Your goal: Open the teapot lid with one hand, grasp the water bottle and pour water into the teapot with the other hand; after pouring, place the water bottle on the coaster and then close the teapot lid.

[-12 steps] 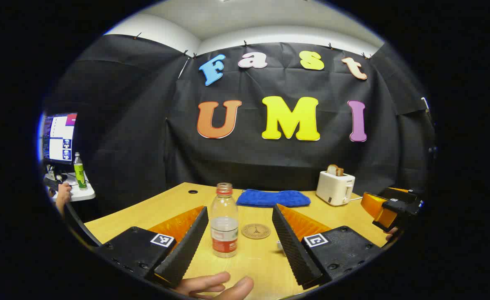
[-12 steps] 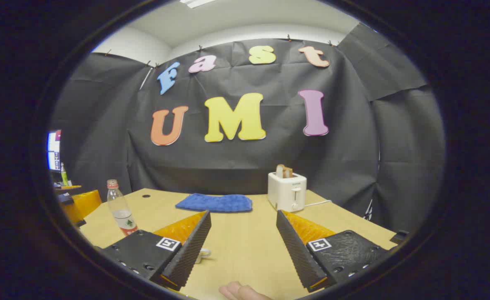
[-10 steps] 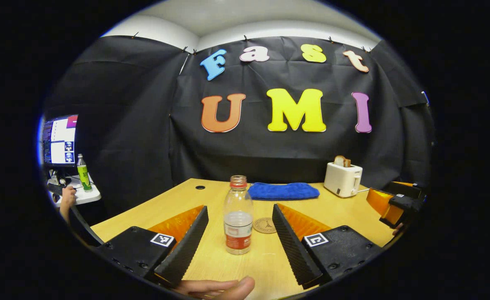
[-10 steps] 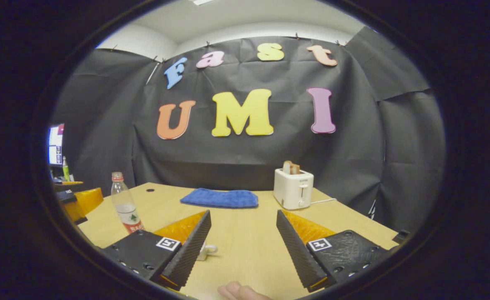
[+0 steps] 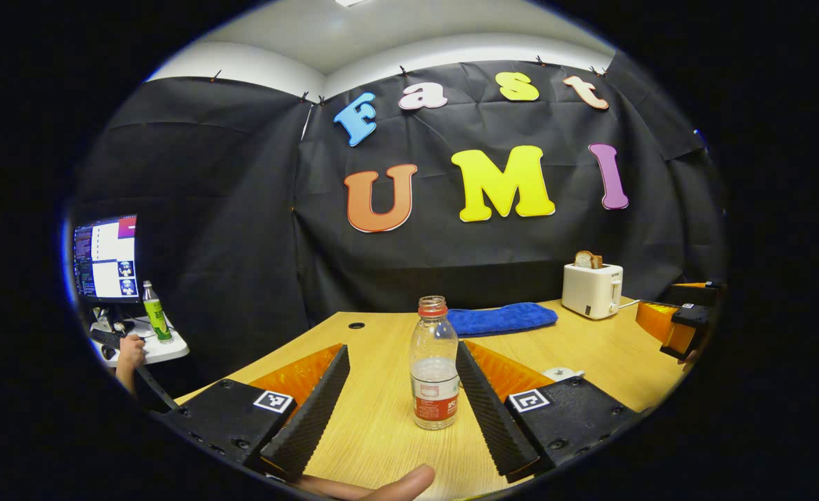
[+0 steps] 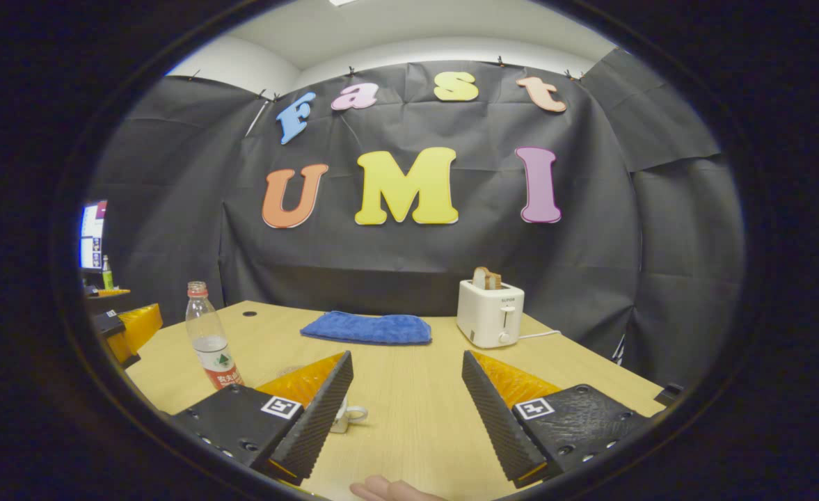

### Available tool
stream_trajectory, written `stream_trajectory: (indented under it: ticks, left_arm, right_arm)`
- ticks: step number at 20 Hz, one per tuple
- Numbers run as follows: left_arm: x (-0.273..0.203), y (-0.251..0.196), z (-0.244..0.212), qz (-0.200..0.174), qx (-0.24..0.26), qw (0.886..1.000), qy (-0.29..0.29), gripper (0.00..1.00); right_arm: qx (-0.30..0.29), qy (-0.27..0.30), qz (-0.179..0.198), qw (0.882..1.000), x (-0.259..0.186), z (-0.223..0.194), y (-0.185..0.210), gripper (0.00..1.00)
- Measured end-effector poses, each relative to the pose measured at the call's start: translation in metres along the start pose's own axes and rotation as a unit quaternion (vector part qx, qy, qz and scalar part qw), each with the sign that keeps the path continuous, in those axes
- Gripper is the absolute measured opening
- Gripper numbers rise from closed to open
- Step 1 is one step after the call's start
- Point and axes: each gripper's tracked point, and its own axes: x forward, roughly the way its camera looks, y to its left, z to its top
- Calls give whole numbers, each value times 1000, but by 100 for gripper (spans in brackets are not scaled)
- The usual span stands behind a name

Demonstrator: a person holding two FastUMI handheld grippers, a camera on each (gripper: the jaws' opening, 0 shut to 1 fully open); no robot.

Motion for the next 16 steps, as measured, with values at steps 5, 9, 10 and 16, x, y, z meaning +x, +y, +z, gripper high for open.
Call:
stream_trajectory:
  ticks: [5,9,10,16]
  left_arm:
    - [0,0,-4,-3,-2,1000,9,96]
    - [-1,1,-5,-3,0,1000,12,96]
    - [-1,0,-5,-3,-1,1000,13,96]
    - [3,3,-14,-1,-2,1000,31,96]
  right_arm:
    - [-4,5,7,1000,1,-4,7,97]
    - [-7,11,14,1000,4,-8,15,95]
    - [-8,12,16,1000,6,-9,17,95]
    - [-19,30,23,999,30,-35,37,95]
